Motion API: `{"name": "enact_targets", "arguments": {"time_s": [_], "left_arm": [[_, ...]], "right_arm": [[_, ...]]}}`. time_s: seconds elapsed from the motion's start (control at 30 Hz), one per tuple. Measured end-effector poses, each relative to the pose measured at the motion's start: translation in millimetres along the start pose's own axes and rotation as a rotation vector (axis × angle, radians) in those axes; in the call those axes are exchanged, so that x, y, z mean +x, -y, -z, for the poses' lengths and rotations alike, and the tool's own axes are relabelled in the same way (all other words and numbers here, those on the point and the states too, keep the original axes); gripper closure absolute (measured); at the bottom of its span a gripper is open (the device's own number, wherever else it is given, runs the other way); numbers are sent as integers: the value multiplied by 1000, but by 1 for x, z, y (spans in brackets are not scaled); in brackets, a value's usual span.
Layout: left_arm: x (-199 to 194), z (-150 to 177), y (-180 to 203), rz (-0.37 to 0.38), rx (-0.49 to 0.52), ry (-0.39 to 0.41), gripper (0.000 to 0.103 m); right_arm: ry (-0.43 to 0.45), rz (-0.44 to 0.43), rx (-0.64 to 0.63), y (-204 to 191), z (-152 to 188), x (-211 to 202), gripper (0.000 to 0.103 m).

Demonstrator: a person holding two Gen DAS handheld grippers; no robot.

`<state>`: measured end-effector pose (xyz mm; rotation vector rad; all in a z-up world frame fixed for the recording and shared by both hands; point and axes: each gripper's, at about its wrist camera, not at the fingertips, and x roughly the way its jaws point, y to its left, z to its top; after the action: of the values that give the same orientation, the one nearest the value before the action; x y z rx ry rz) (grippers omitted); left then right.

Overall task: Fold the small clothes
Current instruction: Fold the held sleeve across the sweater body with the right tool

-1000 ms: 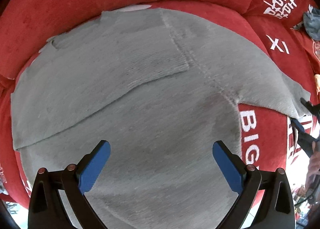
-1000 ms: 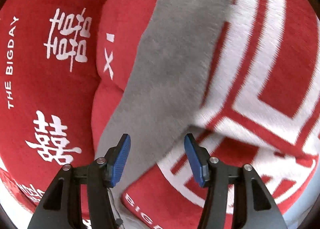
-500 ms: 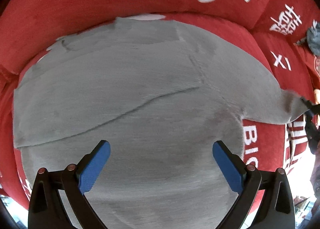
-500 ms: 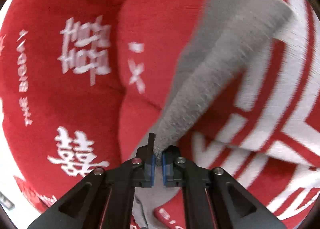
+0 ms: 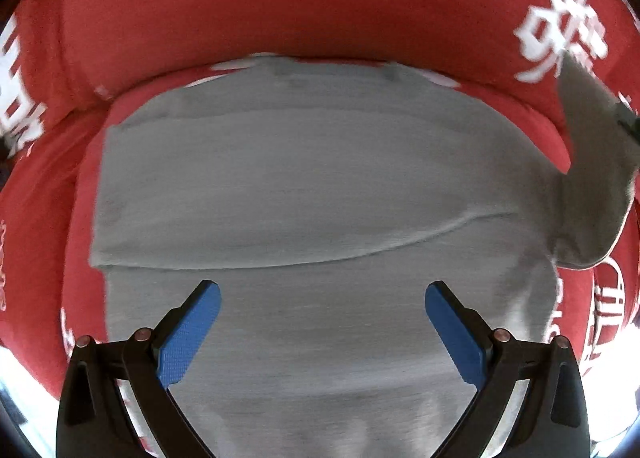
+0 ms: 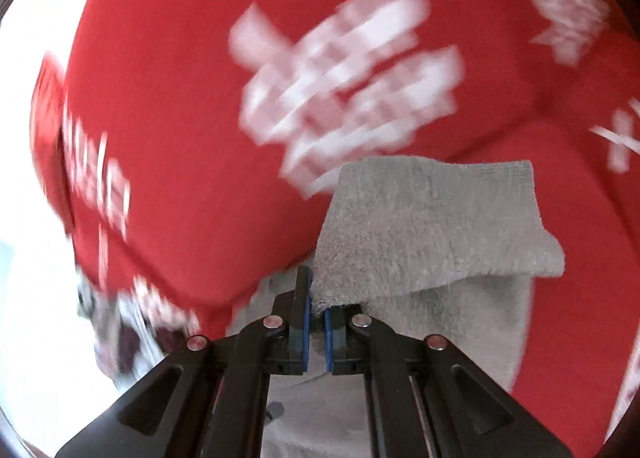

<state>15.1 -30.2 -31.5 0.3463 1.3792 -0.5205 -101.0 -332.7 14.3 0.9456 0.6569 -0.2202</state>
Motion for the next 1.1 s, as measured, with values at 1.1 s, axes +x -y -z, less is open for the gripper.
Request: {"name": "enact_targets", "arguments": {"time_s": [1.1], "left_arm": [[-17,30,-103,-18,-88,-22,1]], "right_arm": [[-197,225,211,-17,87,108,67]]}}
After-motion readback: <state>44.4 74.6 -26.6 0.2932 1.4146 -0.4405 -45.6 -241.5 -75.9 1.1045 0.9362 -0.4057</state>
